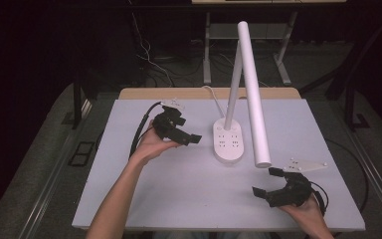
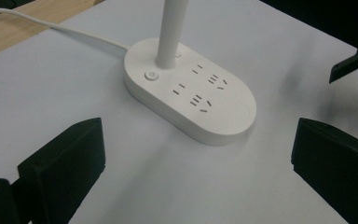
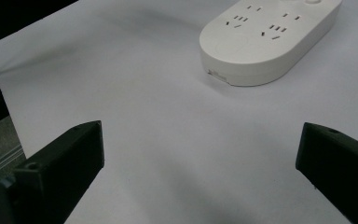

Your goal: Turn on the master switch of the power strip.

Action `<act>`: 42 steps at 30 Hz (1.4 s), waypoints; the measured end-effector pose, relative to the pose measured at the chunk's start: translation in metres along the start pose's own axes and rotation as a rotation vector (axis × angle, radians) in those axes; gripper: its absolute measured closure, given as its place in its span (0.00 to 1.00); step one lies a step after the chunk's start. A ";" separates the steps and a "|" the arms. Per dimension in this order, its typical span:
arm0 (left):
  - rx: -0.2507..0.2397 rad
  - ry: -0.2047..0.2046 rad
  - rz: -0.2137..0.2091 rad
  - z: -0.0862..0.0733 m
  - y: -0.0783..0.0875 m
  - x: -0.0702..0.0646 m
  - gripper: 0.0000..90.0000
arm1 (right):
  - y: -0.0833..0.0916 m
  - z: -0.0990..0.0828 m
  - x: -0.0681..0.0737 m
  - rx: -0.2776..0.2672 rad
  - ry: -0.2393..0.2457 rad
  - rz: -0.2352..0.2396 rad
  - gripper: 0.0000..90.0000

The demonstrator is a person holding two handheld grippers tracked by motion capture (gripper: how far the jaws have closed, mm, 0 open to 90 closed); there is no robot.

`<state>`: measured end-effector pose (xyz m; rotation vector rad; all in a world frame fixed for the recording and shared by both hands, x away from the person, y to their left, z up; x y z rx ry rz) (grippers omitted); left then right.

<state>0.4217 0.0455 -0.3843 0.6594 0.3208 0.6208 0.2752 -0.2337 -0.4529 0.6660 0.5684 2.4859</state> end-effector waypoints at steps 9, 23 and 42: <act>-0.012 0.020 0.014 0.008 -0.013 0.007 0.04 | 0.000 0.000 0.000 -0.003 0.002 -0.002 0.00; -0.003 0.027 0.006 0.026 -0.027 0.011 0.04 | 0.001 0.000 0.000 -0.005 0.002 0.001 0.00; -0.026 0.071 0.021 0.034 -0.057 0.015 0.07 | 0.001 0.000 -0.001 -0.006 0.008 -0.003 0.00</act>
Point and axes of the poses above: each handheld gripper's, and its own axes: y roughly backward along the jaws, z roughly out of its top, x roughly to its left, the point moved 6 cm from there along -y, roughly forward along the jaws, and after that the axes turned 10 degrees about z, right-handed, at the moved point
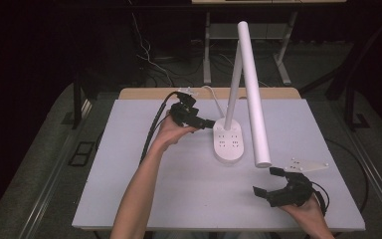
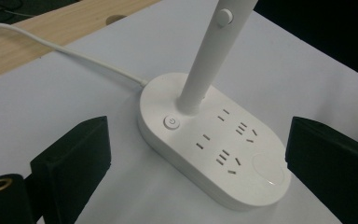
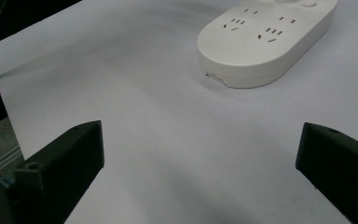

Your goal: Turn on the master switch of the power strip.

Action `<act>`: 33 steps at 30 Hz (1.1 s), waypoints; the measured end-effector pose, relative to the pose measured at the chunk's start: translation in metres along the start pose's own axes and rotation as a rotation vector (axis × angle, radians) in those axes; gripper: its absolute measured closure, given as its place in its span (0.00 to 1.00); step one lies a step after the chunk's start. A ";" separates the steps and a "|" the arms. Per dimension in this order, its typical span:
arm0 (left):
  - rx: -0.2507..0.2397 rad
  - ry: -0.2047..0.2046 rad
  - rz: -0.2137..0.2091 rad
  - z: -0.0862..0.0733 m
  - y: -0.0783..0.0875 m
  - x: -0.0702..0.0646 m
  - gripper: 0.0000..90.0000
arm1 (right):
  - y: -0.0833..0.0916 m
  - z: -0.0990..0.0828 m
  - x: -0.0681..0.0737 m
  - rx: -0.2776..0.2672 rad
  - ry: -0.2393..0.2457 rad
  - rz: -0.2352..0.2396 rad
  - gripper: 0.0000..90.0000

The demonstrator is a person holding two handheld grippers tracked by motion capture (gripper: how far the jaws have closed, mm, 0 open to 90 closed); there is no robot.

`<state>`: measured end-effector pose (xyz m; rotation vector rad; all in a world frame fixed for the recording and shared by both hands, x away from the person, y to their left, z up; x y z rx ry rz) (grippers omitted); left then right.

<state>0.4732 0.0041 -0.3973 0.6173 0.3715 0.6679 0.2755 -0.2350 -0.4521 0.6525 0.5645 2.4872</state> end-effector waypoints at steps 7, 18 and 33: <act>0.003 0.010 -0.005 -0.002 -0.011 0.002 0.07 | -0.002 0.000 0.001 0.008 0.002 0.001 0.00; -0.004 0.047 0.009 -0.005 -0.023 0.008 0.11 | -0.001 0.000 0.001 0.006 0.002 0.002 0.00; -0.020 0.052 0.023 -0.007 -0.039 0.006 0.29 | -0.001 -0.001 0.002 0.015 0.001 0.008 0.00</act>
Point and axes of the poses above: each handheld gripper's, and its own axes: y roughly backward along the jaws, z roughly out of its top, x roughly to its left, the point moved 6 cm from there along -y, roughly forward along the jaws, and after that the axes turned 10 degrees about z, right-handed, at the moved point
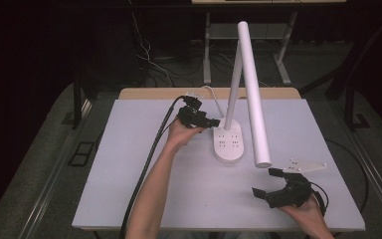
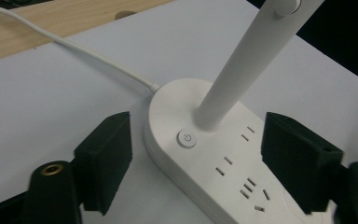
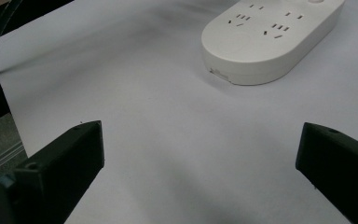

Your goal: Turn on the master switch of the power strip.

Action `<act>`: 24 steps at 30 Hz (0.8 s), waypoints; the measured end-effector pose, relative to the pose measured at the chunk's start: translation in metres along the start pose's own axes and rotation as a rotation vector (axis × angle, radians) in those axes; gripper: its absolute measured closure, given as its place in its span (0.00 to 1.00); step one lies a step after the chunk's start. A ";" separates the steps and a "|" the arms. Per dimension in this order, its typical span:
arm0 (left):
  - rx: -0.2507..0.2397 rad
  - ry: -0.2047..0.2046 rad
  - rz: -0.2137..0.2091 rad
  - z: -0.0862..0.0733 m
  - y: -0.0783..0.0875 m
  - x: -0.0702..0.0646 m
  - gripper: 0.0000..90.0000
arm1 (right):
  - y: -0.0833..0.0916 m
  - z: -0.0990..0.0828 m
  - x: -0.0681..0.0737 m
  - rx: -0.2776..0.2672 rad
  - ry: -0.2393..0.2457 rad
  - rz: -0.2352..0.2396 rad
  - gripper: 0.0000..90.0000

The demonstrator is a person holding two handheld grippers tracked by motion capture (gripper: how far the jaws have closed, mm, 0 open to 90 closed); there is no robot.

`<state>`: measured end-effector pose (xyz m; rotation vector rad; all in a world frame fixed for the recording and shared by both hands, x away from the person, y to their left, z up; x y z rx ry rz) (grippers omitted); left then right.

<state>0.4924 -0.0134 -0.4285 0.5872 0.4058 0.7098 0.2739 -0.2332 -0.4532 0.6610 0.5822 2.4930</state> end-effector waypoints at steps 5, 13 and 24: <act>-0.034 0.015 0.002 0.002 -0.004 -0.004 0.44 | 0.000 0.000 0.000 0.002 0.003 0.002 0.00; -0.026 0.032 0.015 0.000 -0.010 -0.004 0.64 | 0.000 0.000 0.001 0.001 0.003 0.006 0.00; -0.028 0.091 -0.015 -0.003 -0.020 -0.006 0.96 | 0.001 0.000 0.000 0.003 0.004 0.008 0.00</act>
Point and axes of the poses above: each handheld gripper's, and its own axes: y roughly backward along the jaws, z roughly out of its top, x roughly to its left, the point moved 6 cm from there along -y, roughly forward along the jaws, and after that the axes turned 10 degrees about z, right-handed, at the moved point
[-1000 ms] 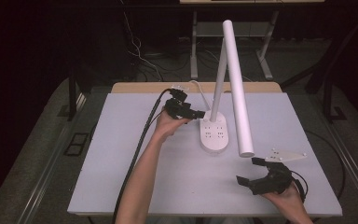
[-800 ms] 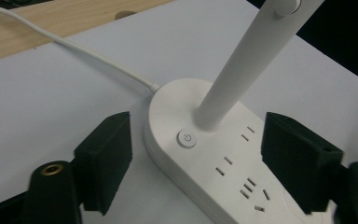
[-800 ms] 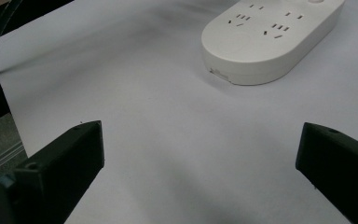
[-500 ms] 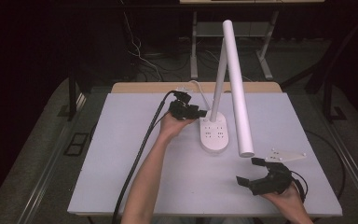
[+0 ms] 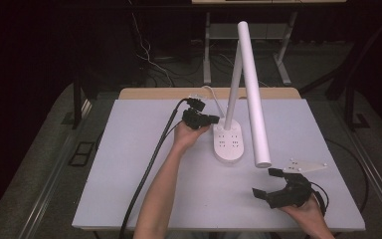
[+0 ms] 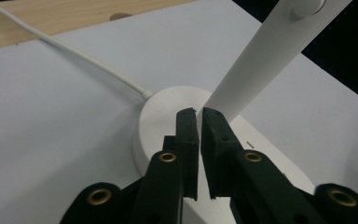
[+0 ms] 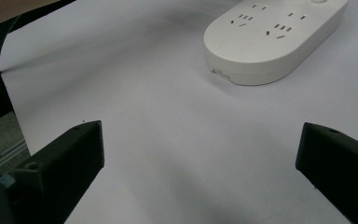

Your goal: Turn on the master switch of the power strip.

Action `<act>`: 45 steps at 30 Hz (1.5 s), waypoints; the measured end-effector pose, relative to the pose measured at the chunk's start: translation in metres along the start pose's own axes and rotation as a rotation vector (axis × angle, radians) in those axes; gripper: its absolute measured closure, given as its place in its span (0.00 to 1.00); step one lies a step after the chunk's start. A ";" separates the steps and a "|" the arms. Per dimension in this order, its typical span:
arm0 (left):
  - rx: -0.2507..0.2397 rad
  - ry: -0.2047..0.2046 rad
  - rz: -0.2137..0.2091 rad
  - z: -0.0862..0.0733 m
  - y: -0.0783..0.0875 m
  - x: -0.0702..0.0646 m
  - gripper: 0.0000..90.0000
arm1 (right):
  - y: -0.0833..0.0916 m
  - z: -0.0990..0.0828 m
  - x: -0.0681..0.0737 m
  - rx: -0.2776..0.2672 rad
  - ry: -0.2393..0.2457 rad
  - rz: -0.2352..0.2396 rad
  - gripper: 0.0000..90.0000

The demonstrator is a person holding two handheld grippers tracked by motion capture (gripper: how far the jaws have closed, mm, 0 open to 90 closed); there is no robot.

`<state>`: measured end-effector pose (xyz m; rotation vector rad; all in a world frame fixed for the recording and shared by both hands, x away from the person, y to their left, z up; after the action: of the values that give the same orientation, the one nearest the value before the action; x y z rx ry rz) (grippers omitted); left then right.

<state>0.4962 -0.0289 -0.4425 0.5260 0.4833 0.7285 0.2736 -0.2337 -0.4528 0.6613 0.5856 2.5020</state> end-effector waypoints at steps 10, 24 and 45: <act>0.022 0.005 0.004 -0.007 -0.013 -0.002 0.99 | 0.001 0.000 -0.001 -0.004 0.001 -0.004 0.00; 0.035 0.020 0.000 -0.015 -0.026 0.000 1.00 | 0.001 0.000 -0.002 0.002 -0.004 0.002 0.00; 0.084 0.020 0.016 -0.015 -0.028 -0.001 1.00 | 0.003 0.000 -0.004 -0.002 0.001 -0.005 0.00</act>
<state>0.5004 -0.0430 -0.4701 0.6019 0.5302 0.7312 0.2756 -0.2385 -0.4527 0.6573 0.5836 2.4983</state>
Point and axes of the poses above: each handheld gripper's, and its own axes: y roughly backward along the jaws, z roughly out of its top, x roughly to its left, the point moved 6 cm from there along -y, roughly forward along the jaws, and after that the axes turned 10 degrees about z, right-handed, at the moved point
